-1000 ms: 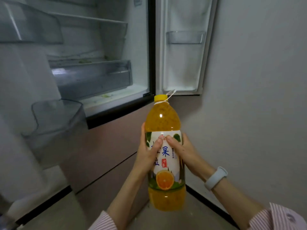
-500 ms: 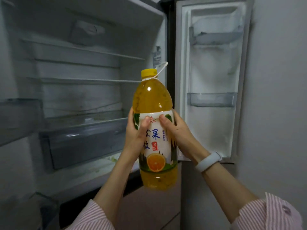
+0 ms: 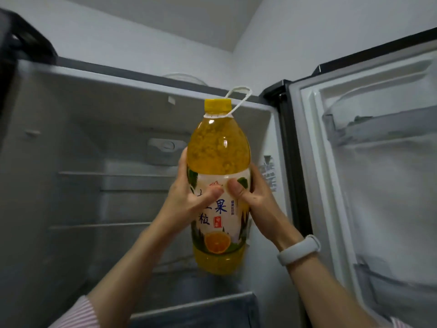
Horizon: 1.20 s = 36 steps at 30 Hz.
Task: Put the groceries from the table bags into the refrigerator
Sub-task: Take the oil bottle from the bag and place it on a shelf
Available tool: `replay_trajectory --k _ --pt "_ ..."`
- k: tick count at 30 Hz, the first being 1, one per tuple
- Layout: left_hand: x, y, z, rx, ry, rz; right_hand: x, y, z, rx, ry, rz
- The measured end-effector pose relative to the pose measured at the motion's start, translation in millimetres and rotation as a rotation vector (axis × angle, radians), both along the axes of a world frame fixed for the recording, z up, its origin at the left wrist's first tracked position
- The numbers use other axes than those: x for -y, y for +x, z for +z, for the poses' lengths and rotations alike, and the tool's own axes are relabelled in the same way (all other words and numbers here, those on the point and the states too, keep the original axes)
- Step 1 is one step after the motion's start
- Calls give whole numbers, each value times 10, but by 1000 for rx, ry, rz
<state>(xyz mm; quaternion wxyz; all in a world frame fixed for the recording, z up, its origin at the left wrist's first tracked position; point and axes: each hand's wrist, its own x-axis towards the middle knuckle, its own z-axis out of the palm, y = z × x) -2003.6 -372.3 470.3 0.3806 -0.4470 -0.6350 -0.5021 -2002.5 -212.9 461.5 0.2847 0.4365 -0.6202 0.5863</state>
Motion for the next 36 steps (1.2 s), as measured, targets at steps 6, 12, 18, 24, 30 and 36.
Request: replay_trajectory --k 6,12,18,24,30,36 --pt "113 -156 479 -218 -124 155 15 -359 328 -158 3 26" --pt "246 -320 637 -354 -131 292 106 -531 504 -273 7 57" --pt "350 -637 523 -359 -158 361 197 -784 404 -269 24 60" --pt "343 -764 525 -375 -178 405 159 -929 368 -277 26 44" --pt "379 -935 425 -302 -204 373 87 -1091 295 -238 112 15" --pt "408 -1033 329 -226 -235 354 46 -1169 194 -236 108 -258"
